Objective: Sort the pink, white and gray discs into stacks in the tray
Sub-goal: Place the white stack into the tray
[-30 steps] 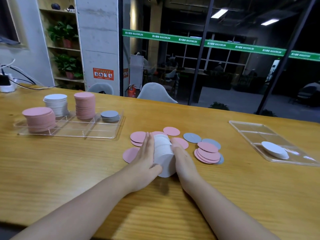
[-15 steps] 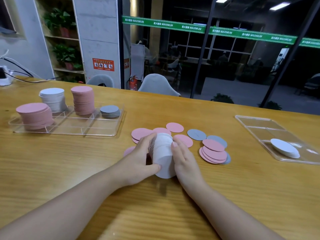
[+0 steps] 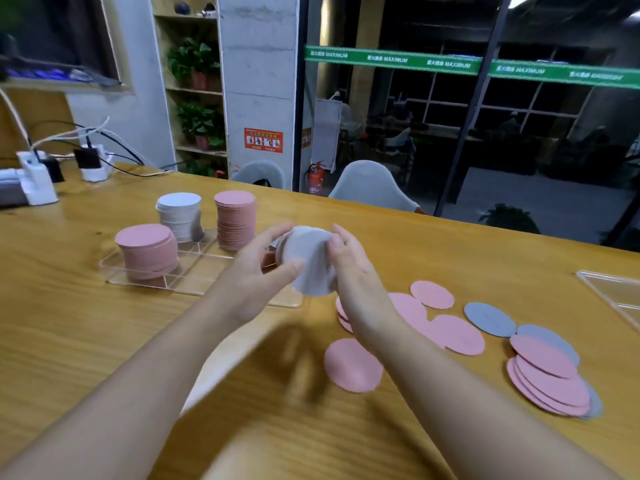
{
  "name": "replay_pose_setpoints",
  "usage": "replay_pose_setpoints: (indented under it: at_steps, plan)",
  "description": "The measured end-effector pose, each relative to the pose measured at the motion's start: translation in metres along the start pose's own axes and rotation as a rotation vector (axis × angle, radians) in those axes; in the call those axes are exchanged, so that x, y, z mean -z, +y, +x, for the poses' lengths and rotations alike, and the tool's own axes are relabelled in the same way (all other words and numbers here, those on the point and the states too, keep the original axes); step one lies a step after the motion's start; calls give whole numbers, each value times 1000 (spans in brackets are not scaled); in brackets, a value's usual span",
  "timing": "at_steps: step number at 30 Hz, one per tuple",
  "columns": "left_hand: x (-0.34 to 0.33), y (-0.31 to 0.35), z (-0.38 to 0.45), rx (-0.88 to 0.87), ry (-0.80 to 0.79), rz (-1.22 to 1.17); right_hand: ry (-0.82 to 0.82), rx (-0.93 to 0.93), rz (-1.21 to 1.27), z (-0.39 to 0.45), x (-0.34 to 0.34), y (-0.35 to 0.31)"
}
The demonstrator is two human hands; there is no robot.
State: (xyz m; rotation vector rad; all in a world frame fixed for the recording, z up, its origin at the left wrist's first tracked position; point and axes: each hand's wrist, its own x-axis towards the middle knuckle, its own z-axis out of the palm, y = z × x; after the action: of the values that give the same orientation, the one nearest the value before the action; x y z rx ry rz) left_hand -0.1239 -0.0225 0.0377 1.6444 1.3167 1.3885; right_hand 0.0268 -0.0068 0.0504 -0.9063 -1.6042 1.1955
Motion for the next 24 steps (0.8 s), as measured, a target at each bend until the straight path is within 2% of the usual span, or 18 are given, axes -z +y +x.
replay_pose_setpoints:
  at_steps: [5, 10, 15, 20, 24]
  plan:
    - [39, -6, 18, 21, 100, -79, 21, 75, 19, 46, -45, 5]
    - [67, -25, 28, 56, 230, -13, -37, 122, 3, 81, -80, 3]
    - [82, -51, 26, 144, 260, 25, -148, -11, -31, 107, -107, 5]
    - [86, -63, 28, 207, 298, 250, -220, -125, -203, 128, -119, 5]
    - [85, -67, 28, 238, 291, 328, -301, -188, -360, 137, -125, 4]
